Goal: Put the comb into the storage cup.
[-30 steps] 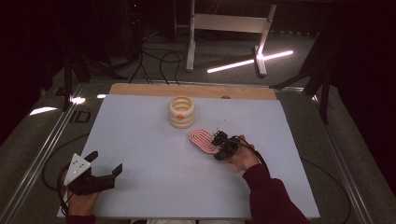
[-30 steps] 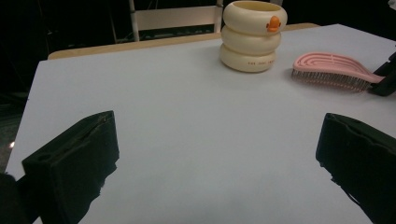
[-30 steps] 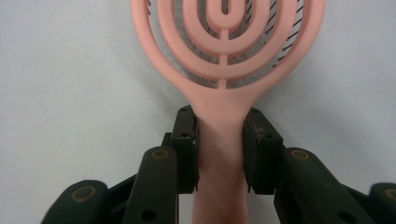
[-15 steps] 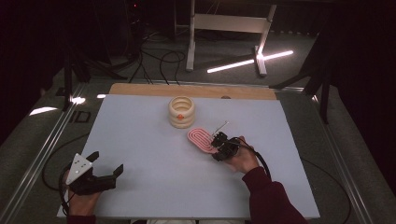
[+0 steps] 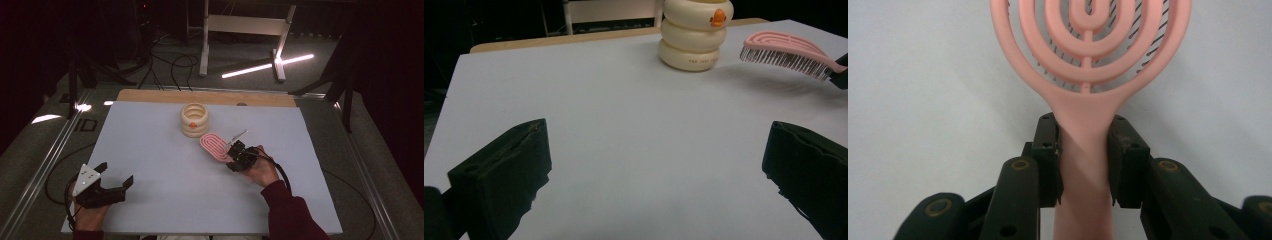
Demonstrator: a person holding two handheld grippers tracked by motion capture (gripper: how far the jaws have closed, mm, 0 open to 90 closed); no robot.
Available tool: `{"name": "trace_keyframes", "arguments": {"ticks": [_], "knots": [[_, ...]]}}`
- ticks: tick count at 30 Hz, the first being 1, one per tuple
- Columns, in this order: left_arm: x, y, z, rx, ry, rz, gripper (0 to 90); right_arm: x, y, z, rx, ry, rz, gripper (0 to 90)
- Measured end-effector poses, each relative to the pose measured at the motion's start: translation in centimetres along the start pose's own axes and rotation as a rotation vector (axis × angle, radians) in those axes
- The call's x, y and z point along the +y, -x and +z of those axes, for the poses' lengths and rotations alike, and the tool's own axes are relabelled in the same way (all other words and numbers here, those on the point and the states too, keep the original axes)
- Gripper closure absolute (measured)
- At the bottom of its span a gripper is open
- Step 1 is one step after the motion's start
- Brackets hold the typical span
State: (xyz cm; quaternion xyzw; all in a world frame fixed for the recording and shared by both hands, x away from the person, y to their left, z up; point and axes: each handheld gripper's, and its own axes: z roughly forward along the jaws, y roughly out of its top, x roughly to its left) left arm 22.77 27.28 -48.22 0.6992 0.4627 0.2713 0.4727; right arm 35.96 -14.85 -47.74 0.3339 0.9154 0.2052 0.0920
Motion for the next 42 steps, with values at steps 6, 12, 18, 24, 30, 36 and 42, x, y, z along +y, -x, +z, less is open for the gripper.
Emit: {"name": "trace_keyframes", "arguments": {"ticks": [6, 12, 18, 24, 30, 36, 42], "knots": [[0.4, 0.0, -0.1, -0.002, 0.005, -0.007, 0.0, -0.1, -0.1, -0.7, -0.007, 0.021, -0.005, 69.8], [1.7, 0.2, -0.1, -0.008, -0.014, -0.008, 0.0, -0.1, 0.0, -1.7, -0.024, 0.052, -0.012, 69.8], [2.4, 0.2, 0.3, -0.034, -0.027, -0.011, 0.0, 0.0, -0.1, -2.0, -0.032, 0.077, -0.004, 69.8], [3.5, 0.7, 1.1, -0.051, -0.041, 0.013, 0.0, 0.1, -0.1, -2.3, -0.036, 0.109, 0.003, 69.8], [5.0, 1.3, 2.0, -0.071, -0.054, 0.032, 0.0, 0.2, -0.3, -2.5, -0.042, 0.139, 0.017, 69.8], [6.3, 1.9, 2.8, -0.100, -0.056, 0.044, 0.0, 0.4, -0.4, -2.7, -0.046, 0.167, 0.023, 69.8], [7.2, 2.3, 3.5, -0.119, -0.062, 0.041, 0.0, 0.6, -0.6, -2.8, -0.052, 0.186, 0.023, 69.8]]}}
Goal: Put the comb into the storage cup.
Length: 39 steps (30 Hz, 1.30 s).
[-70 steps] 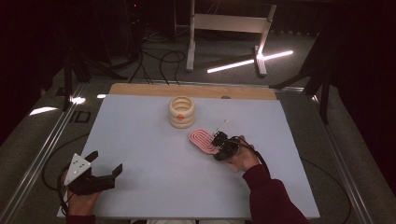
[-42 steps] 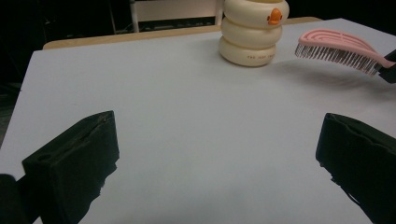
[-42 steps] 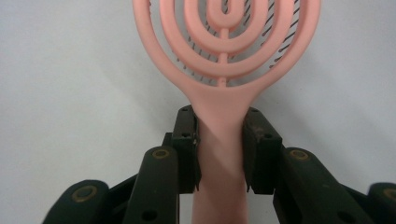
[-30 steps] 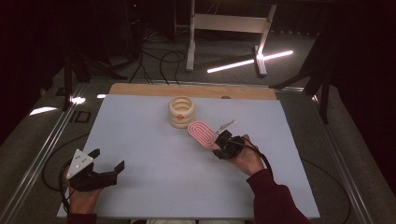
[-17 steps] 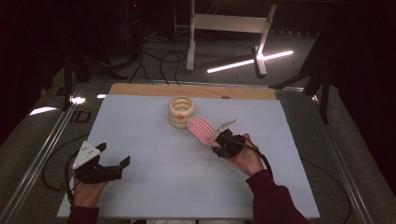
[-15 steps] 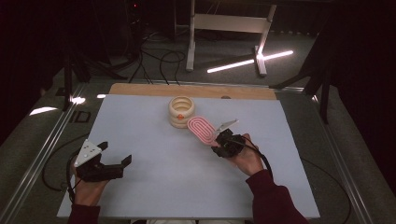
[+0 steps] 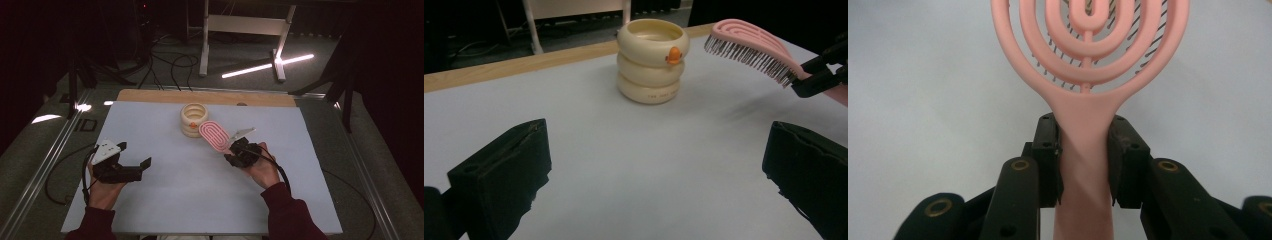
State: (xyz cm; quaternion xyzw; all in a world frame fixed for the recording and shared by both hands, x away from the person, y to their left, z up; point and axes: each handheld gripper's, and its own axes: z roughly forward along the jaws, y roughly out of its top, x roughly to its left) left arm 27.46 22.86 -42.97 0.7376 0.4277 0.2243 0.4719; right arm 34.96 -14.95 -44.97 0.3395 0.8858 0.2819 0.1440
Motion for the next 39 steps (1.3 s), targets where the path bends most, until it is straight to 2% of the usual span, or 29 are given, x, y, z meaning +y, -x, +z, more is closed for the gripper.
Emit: {"name": "trace_keyframes", "arguments": {"ticks": [18, 24, 30, 39], "knots": [[2.2, 1.5, 2.4, -0.051, -0.011, 0.009, 0.0, 0.9, -1.2, -0.1, -0.005, 0.076, -0.021, 69.8], [2.7, 2.1, 3.4, -0.073, -0.008, -0.013, 0.0, 1.1, -1.9, -0.1, -0.005, 0.112, -0.036, 69.8], [3.3, 3.1, 4.8, -0.090, -0.032, -0.002, 0.0, 1.4, -2.8, 0.1, -0.002, 0.137, -0.059, 69.8], [4.3, 4.0, 6.4, -0.113, -0.049, -0.011, 0.0, 1.5, -3.5, 0.2, 0.003, 0.166, -0.050, 69.8]]}}
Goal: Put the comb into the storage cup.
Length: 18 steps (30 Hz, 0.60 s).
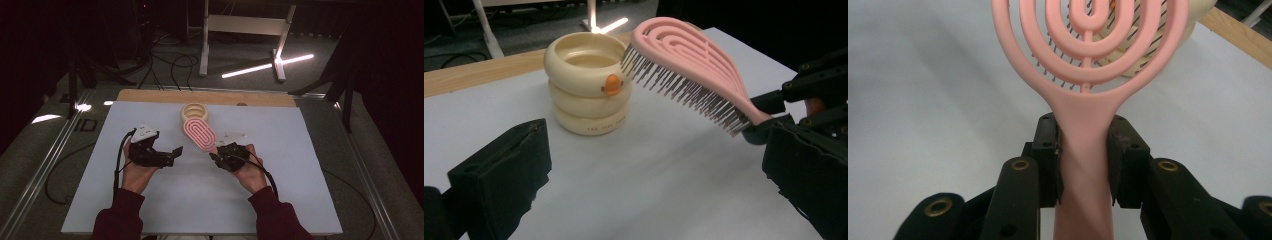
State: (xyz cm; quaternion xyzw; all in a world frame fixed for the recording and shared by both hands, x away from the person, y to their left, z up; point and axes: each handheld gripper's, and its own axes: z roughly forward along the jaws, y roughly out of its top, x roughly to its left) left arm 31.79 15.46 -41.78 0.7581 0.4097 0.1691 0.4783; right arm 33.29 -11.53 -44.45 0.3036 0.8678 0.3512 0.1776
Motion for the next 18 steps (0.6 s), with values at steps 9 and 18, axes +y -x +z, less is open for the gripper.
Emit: {"name": "trace_keyframes", "arguments": {"ticks": [9, 18], "knots": [[0.5, 0.6, 1.3, -0.013, -0.002, -0.021, 0.0, 0.2, -0.8, 0.4, 0.007, 0.022, -0.003, 69.8], [0.9, 0.9, 2.7, -0.024, -0.020, -0.076, 0.0, 0.5, -1.6, 0.7, 0.015, 0.050, -0.008, 69.8]]}}
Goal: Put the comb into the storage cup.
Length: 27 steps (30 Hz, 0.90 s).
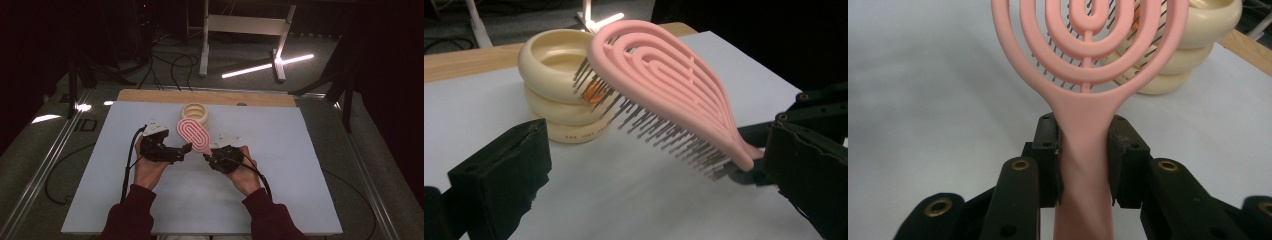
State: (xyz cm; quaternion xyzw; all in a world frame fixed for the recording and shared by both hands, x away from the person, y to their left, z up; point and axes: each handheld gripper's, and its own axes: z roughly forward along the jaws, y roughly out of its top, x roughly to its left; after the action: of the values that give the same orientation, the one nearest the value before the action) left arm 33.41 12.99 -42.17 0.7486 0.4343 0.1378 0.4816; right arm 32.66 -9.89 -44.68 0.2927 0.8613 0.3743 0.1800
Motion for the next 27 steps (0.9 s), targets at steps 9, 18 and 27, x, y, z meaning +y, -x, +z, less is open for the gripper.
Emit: {"name": "trace_keyframes", "arguments": {"ticks": [9, 18, 27], "knots": [[0.4, 0.2, 1.1, -0.009, -0.019, -0.060, 0.0, 0.2, -0.4, 0.0, -0.002, 0.027, -0.003, 69.8], [0.7, 0.4, 1.6, -0.062, 0.014, -0.126, 23.5, 0.4, -1.0, -0.1, 0.004, 0.060, -0.020, 69.9], [0.8, 0.1, 1.5, -0.135, 0.045, -0.157, 42.7, 0.7, -1.2, -0.3, 0.010, 0.090, -0.033, 69.9]]}}
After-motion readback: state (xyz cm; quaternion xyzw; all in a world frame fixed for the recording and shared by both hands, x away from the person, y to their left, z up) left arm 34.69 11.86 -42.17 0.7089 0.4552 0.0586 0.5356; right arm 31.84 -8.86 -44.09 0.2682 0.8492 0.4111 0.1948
